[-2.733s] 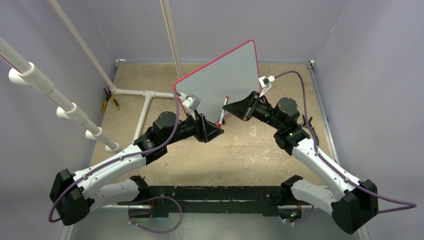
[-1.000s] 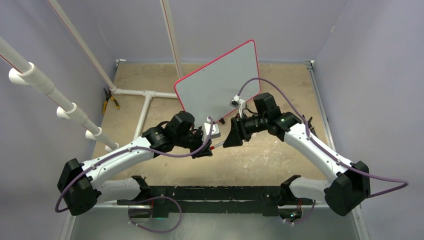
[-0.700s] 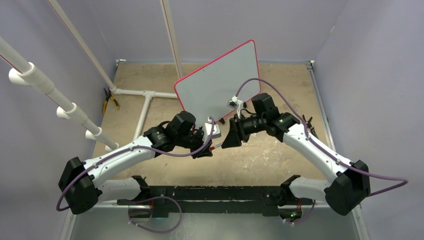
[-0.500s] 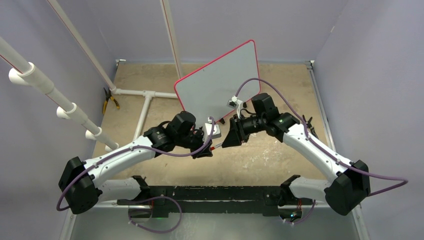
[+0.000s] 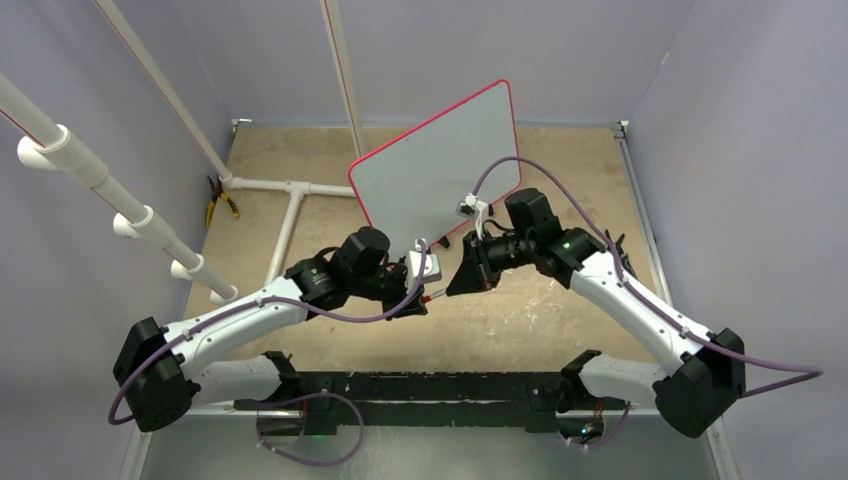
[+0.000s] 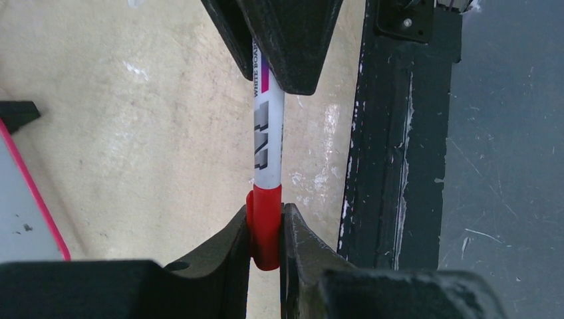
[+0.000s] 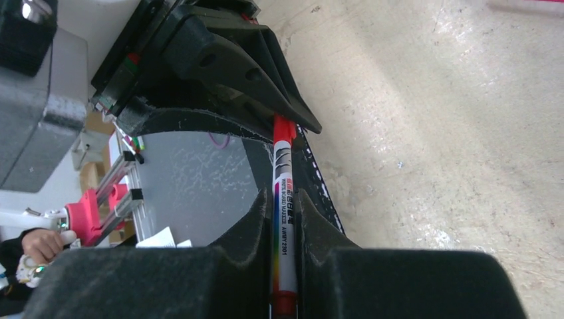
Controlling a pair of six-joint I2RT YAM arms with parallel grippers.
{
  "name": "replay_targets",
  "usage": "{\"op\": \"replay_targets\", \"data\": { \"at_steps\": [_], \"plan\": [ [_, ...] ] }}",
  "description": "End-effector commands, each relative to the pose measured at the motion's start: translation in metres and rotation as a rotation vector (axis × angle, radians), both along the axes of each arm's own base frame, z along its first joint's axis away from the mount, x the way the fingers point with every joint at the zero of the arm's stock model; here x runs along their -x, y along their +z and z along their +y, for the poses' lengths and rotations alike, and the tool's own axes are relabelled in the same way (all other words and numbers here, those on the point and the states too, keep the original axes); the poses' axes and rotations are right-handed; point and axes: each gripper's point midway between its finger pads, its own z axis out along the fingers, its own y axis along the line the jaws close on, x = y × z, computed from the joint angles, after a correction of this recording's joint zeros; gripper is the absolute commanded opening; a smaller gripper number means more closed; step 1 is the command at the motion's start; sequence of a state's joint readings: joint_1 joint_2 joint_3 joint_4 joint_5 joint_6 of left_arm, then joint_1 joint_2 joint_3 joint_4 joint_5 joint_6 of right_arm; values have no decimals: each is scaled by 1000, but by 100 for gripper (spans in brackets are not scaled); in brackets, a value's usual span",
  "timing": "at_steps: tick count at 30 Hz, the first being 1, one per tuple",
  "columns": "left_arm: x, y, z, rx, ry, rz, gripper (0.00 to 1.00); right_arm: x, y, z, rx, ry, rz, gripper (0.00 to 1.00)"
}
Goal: Write a sentence on the whiteboard
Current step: Open the pen cap from the whiteboard marker.
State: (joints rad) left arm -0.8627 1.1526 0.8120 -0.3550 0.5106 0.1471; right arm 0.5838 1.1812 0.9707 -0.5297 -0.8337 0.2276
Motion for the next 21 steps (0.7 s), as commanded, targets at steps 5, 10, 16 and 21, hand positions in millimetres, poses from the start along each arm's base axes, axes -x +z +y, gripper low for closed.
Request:
{"op": "replay_targets", "data": {
  "at_steps": [5, 10, 16, 21],
  "plan": [
    [-8, 5, 12, 10, 30, -120, 0, 14, 56, -15, -31, -46, -103, 0],
    [-12, 3, 15, -4, 44, -136, 0, 14, 63, -27, 22, -74, -140, 0],
    [-17, -1, 20, -26, 71, -156, 0, 20, 83, -34, 6, -85, -191, 0],
    [-24, -4, 25, -52, 109, -183, 0, 23, 85, -41, 11, -110, -220, 0]
  ]
}}
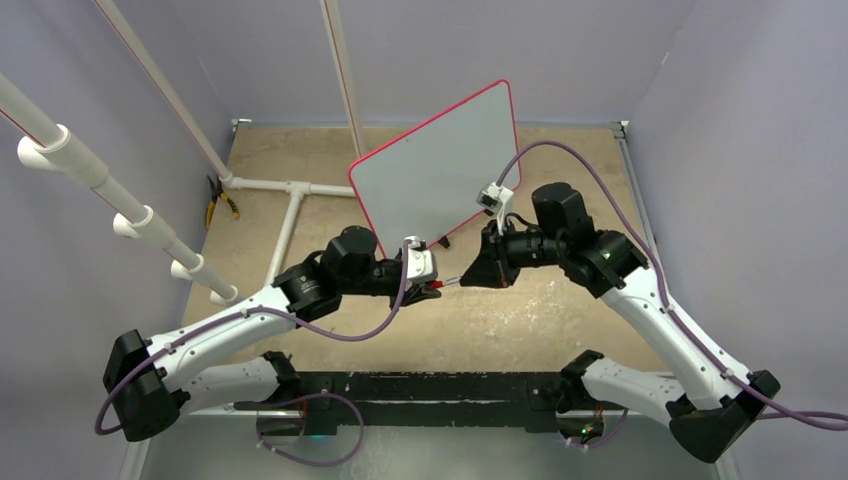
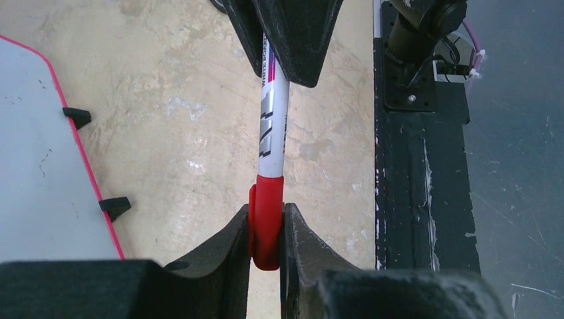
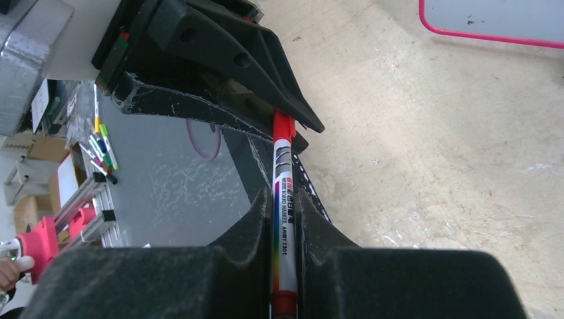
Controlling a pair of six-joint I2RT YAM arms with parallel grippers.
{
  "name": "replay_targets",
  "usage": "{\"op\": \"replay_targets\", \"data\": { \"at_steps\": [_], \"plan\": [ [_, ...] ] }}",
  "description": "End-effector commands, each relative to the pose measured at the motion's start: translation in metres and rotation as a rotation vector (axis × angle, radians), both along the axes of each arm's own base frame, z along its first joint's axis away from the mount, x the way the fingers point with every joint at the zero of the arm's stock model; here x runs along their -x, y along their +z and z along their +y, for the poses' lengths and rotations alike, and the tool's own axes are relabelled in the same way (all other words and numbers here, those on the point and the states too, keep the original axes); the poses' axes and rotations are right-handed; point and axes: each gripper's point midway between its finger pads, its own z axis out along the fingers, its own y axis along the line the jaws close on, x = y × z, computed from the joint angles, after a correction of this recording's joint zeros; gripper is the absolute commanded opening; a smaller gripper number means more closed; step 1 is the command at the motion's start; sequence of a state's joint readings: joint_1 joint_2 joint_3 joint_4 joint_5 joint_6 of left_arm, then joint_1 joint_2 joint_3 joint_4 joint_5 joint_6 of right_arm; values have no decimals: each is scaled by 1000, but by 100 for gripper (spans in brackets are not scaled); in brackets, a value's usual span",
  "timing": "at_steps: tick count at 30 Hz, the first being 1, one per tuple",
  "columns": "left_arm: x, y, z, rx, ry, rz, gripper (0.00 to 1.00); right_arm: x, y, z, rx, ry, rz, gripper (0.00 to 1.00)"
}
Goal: Write a sentence on the whiteboard
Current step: Open the pen cap from the whiteboard marker.
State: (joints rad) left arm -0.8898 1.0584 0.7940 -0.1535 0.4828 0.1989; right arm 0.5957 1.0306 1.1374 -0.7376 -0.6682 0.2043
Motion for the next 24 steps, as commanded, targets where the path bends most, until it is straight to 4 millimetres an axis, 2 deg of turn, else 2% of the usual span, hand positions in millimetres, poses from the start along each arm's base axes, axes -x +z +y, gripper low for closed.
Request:
{"op": "replay_targets", "data": {
  "at_steps": [1, 16, 24],
  "plan": [
    [-12, -60, 45, -234, 163, 59, 0, 17, 26, -17, -16, -11, -55, 0],
    [-29, -63, 62, -272, 271, -2, 0, 21, 39, -30, -10, -64, -148, 0],
    [-34, -47, 61, -224, 318, 22, 0, 1, 26, -36, 63, -157, -147, 0]
  ]
}}
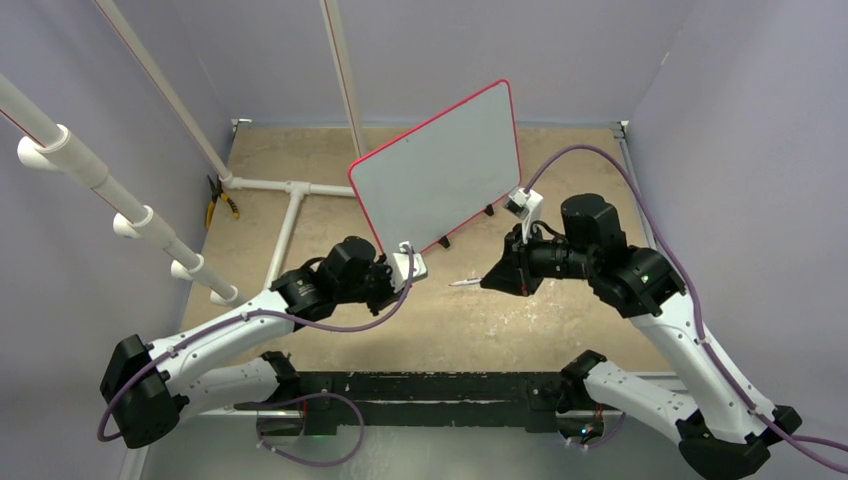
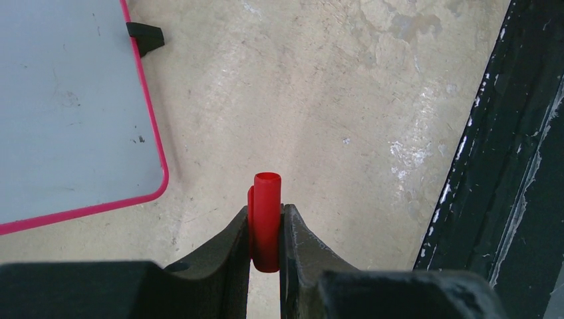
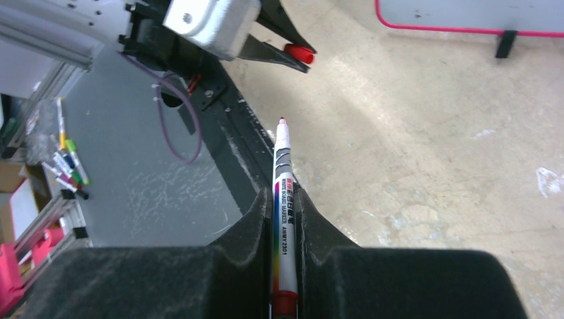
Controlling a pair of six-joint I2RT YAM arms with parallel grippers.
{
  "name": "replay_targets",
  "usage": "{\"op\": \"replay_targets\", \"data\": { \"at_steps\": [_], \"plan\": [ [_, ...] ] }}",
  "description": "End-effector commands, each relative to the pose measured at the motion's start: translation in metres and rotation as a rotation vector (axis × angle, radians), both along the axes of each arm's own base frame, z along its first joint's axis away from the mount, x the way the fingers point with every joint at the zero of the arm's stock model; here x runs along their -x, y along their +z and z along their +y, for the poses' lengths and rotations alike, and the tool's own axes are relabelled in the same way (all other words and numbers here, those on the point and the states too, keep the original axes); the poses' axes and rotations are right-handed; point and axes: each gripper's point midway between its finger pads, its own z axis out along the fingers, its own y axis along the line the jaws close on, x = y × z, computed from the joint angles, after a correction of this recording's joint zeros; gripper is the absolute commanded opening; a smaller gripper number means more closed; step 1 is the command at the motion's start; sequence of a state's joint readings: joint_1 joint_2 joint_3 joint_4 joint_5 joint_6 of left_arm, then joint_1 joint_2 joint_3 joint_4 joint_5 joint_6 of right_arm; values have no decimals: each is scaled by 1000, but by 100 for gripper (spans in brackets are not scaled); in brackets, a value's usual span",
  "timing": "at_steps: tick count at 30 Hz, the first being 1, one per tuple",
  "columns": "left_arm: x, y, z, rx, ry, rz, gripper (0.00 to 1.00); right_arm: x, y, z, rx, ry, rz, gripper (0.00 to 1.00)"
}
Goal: Write a sentence on the whiteboard
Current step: Open the pen cap from the whiteboard marker, then place the pen cap at the center of the board.
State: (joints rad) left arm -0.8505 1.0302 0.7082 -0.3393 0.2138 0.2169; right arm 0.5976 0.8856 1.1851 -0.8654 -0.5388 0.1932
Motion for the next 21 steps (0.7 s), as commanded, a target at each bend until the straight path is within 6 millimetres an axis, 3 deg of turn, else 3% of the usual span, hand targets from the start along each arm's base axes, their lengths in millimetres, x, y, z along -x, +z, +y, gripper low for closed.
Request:
{"op": "replay_targets", "data": {
  "at_steps": [1, 4, 11, 17, 21],
  "plan": [
    [-12, 26, 0, 56, 76, -25, 0, -17, 1, -5, 40, -73, -43, 0],
    [-16, 30, 0, 78, 142, 6, 0, -27, 0, -2, 22, -107, -60, 0],
    [-15, 21, -4, 211, 348, 174, 0, -54, 21, 3, -123, -225, -205, 0],
    [-14, -11, 9, 250, 535, 281, 0, -61, 34, 5, -256, -264, -300, 0],
    [-10, -33, 18, 213, 602, 327, 0, -67, 27, 7, -279, -281, -314, 0]
  ]
}}
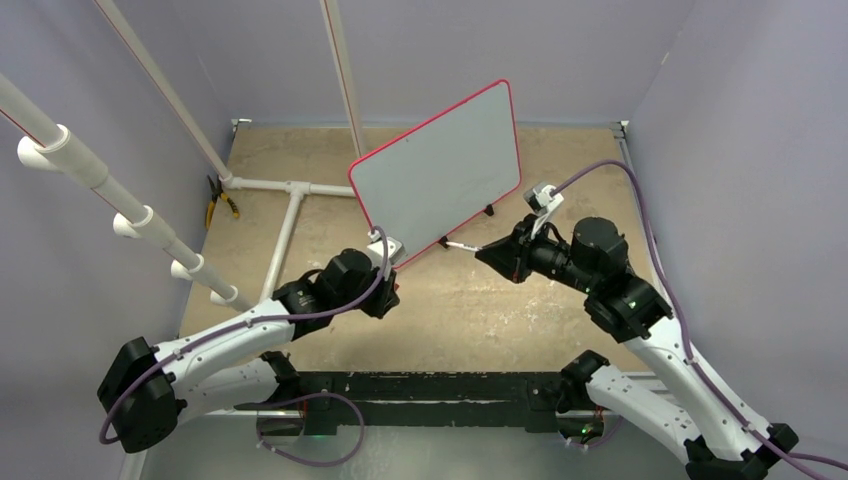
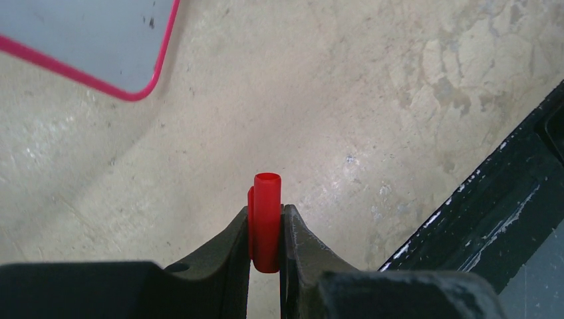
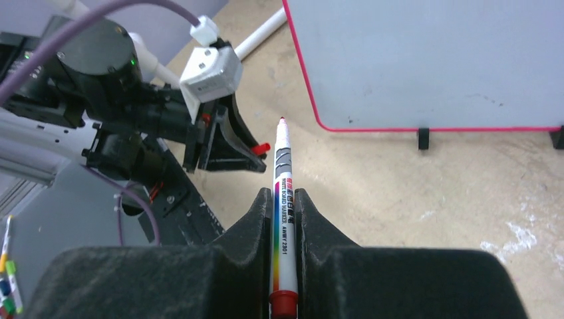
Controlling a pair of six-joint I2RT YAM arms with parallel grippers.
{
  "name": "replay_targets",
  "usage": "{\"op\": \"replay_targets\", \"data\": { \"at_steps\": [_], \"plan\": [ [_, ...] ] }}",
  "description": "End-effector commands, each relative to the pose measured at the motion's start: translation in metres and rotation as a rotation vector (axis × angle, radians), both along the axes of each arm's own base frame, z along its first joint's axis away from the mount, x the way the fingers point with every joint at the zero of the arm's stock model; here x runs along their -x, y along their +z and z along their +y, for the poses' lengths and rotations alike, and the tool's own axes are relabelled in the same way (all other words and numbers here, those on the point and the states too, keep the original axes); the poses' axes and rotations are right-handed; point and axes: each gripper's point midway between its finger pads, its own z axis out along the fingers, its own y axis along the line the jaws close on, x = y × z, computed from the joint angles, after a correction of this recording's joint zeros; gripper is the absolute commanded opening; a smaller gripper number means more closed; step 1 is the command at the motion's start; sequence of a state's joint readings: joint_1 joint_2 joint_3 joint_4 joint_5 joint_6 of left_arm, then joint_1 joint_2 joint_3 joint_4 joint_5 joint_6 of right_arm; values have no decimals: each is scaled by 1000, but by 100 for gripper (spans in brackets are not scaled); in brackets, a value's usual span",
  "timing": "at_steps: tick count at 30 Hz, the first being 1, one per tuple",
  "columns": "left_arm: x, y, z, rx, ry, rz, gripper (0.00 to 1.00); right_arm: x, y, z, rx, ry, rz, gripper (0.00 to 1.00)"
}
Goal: Write a sentence on the whiteboard
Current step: Place the pen cap at the center of the board, then hold the whiteboard at the center of the board.
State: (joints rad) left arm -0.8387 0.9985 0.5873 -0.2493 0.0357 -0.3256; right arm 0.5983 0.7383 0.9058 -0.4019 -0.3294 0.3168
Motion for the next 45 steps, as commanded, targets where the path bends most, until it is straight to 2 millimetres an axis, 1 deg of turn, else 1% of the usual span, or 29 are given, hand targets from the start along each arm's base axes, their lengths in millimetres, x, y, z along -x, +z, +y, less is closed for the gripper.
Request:
{"op": "replay_targets", "data": {
  "at_steps": [1, 5, 7, 10, 14, 17, 20, 22, 25, 27, 30, 33, 34, 38, 41, 42, 45],
  "plan": [
    [-4, -11, 4, 38, 131, 57, 0, -16, 21, 6, -102, -45, -99, 0],
    [-1, -27, 9, 16, 158, 96, 0, -21, 4, 9, -99, -50, -86, 0],
    [0, -35, 11, -3, 172, 114, 3, -21, -1, 11, -105, -43, -84, 0],
    [2, -49, 17, -41, 202, 147, 6, -22, -4, 13, -112, -34, -83, 0],
    [3, -60, 22, -66, 229, 168, 12, -23, -8, 14, -109, -34, -82, 0],
    [2, -60, 21, -56, 234, 164, 19, -24, -10, 14, -111, -37, -82, 0],
    [2, -54, 19, -28, 224, 151, 26, -25, -12, 14, -111, -41, -79, 0],
    [2, -50, 19, -14, 227, 139, 36, -25, -12, 14, -113, -40, -81, 0],
    [2, -48, 21, -12, 228, 133, 45, -25, -11, 14, -116, -40, -85, 0],
    [0, -43, 20, -5, 231, 121, 47, -25, -10, 14, -118, -41, -89, 0],
    [-7, -21, 18, 41, 236, 82, 52, -25, -4, 14, -125, -38, -102, 0],
    [-20, 12, 17, 118, 230, 32, 55, -24, 5, 15, -137, -29, -121, 0],
    [-26, 27, 18, 146, 225, 16, 55, -23, 9, 15, -143, -25, -129, 0],
    [-48, 69, 29, 191, 188, -31, 58, -23, 30, 15, -170, -23, -170, 0],
    [-63, 89, 33, 182, 142, -57, 59, -27, 42, 17, -173, -24, -196, 0],
    [-72, 92, 39, 186, 144, -60, 59, -29, 43, 18, -172, -24, -198, 0],
    [-90, 103, 50, 203, 125, -62, 59, -34, 45, 25, -174, -12, -191, 0]
  ]
}}
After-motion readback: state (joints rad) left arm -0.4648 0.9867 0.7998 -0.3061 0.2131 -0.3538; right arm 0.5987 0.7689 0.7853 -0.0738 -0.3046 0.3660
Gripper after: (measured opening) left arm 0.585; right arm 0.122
